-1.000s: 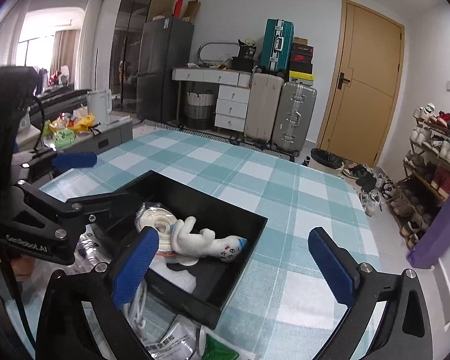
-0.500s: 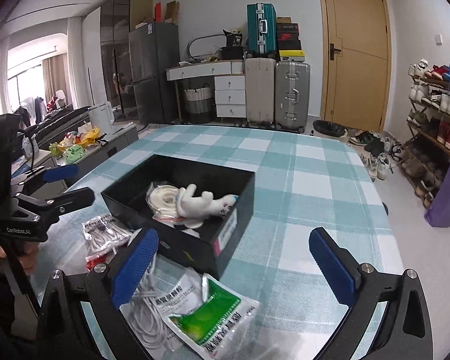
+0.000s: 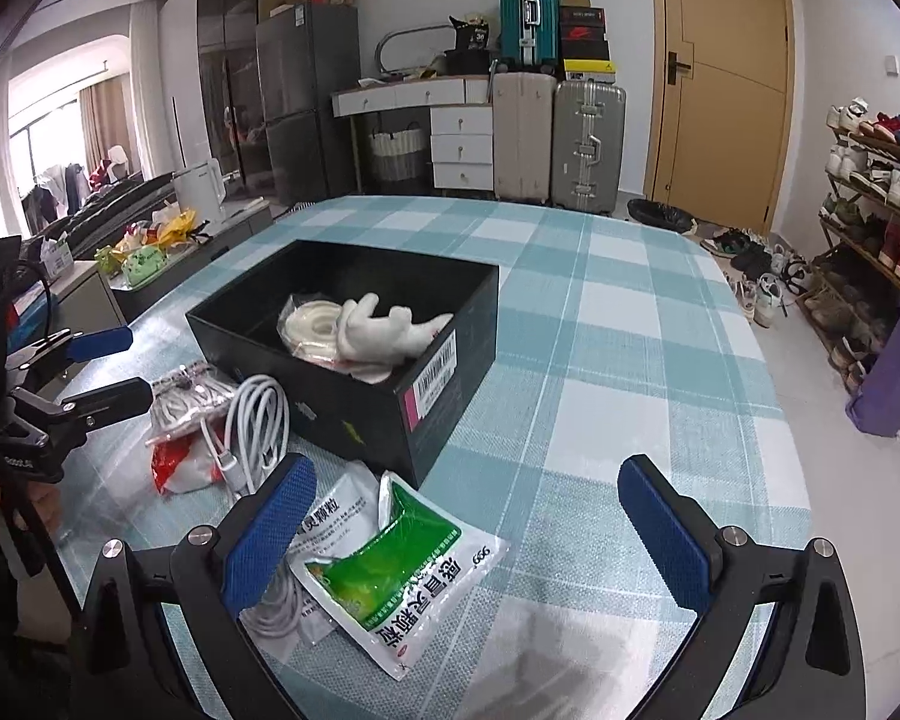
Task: Organize soft objects
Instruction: 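Withdraw both grippers from the black box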
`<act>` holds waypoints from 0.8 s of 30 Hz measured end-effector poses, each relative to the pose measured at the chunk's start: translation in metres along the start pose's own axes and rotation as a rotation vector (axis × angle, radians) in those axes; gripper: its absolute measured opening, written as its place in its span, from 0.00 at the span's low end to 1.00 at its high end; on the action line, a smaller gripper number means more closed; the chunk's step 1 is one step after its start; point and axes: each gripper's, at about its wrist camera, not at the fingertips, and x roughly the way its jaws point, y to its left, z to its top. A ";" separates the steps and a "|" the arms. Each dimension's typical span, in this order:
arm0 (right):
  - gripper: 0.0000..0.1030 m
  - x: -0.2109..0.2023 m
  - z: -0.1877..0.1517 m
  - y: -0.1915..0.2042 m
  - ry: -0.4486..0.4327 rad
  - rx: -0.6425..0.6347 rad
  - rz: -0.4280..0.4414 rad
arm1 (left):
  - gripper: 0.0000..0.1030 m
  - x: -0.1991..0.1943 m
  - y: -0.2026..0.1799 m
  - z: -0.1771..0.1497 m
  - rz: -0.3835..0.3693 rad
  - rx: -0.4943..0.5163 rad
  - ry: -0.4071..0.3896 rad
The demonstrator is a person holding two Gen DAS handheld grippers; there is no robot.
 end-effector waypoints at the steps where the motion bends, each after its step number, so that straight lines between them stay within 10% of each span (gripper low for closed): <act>1: 0.99 0.001 -0.001 0.001 0.005 -0.007 -0.003 | 1.00 0.001 0.000 -0.002 -0.006 0.000 0.008; 24: 0.99 0.038 -0.020 -0.002 0.177 0.030 0.044 | 1.00 0.004 0.003 -0.017 -0.078 -0.036 0.053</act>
